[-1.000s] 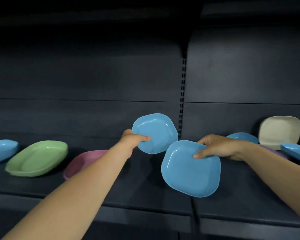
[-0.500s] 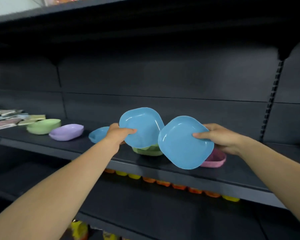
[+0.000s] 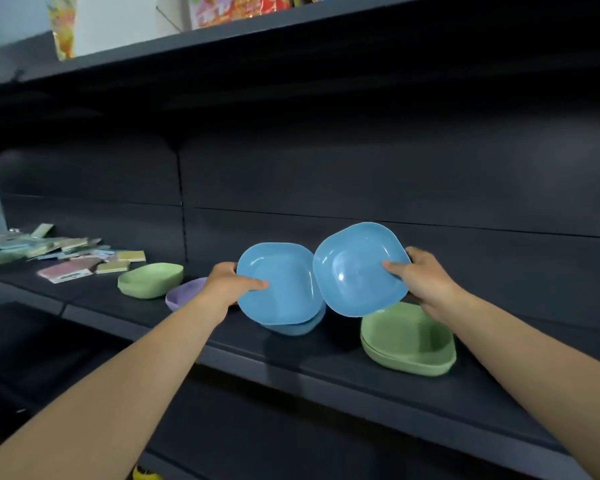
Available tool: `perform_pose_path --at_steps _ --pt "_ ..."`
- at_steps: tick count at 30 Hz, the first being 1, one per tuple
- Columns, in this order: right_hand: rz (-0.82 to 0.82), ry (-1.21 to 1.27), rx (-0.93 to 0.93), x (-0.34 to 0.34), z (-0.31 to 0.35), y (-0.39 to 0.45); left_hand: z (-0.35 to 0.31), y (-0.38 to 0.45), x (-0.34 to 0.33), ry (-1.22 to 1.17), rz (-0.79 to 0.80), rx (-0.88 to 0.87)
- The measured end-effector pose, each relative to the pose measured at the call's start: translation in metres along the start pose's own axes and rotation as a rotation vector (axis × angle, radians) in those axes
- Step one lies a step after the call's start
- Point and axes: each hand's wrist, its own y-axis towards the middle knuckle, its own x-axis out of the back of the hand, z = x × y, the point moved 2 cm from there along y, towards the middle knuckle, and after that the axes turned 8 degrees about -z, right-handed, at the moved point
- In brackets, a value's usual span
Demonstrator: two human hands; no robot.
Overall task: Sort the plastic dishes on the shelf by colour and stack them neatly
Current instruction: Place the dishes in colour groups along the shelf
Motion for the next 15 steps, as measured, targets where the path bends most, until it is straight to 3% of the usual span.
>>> perform_pose_path --at_steps 9,15 --pt "-0.182 0.126 -0.044 -0.08 -0.029 0.046 0.022 0.102 -0.013 0.023 0.086 0.023" --pt "-0.4 0.279 -0.069 -0.114 -0.051 0.042 0.05 0.121 -0.028 0.161 0.318 0.029"
